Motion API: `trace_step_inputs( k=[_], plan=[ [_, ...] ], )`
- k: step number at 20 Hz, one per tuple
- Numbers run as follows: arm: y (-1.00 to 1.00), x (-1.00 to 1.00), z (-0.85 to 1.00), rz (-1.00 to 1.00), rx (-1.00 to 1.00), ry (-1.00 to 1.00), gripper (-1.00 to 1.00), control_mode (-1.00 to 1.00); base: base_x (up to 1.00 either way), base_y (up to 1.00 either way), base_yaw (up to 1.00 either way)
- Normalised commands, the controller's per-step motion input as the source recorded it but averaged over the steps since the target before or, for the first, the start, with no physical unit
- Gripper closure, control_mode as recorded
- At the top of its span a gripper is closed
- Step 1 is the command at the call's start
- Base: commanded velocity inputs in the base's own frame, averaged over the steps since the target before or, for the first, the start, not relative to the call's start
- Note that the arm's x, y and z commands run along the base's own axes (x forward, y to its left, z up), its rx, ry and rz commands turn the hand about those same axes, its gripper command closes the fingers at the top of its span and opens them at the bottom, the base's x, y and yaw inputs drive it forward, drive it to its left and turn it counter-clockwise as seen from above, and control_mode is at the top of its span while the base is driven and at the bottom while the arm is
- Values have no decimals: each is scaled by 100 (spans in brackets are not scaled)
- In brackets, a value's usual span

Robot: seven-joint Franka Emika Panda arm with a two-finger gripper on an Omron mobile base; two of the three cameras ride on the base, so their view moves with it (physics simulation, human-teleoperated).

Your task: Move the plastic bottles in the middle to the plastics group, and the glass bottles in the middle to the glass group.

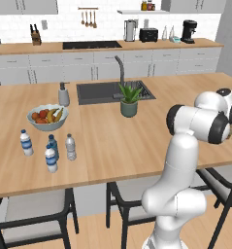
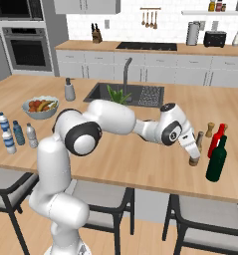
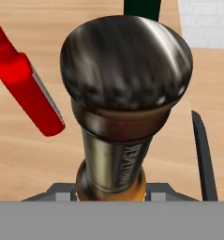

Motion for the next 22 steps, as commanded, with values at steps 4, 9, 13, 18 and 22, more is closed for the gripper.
trace_step_inputs(
  k=[4, 9, 13, 18, 22],
  plan=[
    [0, 1, -6, -1, 0, 0, 100, -100, 0, 0, 0],
    [0, 0, -32, -2, 0, 0, 100, -100, 0, 0, 0],
    [0, 0, -31, -1, 0, 0, 100, -100, 0, 0, 0],
    [0, 0, -8, 0, 0, 0, 100, -100, 0, 0, 0],
    [0, 23, 0, 0, 0, 0, 100, -100, 0, 0, 0]
  ],
)
